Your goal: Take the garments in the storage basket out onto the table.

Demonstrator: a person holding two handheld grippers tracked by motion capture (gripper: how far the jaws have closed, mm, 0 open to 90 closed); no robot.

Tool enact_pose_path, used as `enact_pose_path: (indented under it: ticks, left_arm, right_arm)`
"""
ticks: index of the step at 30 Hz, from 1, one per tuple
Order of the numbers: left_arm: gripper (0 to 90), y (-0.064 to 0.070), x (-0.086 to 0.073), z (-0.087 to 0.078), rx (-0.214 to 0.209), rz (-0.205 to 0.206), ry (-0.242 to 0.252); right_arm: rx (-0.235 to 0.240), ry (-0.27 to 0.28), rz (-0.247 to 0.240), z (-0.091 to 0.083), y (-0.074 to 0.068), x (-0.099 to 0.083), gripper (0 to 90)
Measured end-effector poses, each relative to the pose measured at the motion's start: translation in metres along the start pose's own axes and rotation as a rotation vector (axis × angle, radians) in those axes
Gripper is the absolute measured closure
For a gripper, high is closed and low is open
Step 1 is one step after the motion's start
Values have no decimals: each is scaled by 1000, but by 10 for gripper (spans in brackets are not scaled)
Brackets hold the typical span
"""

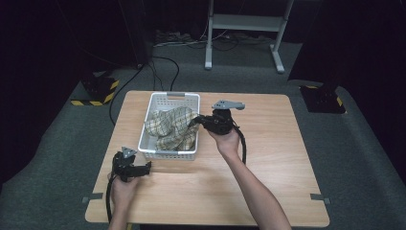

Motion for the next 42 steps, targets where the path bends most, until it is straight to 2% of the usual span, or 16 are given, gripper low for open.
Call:
enact_pose_path:
  ticks: [42]
  left_arm:
    - [49, 0, 0, 0, 0, 1, 0]
  right_arm:
    - [-24, 54, -27, -31, 1, 21, 874]
Point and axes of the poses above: each handheld gripper's, and its own axes: z roughly forward along the jaws, x roughly out of its top, y roughly to its right, the point moved 8 cm from there along z, roughly forward along the jaws, and after that the axes turned 13 degrees about x, right-handed, at the moved point
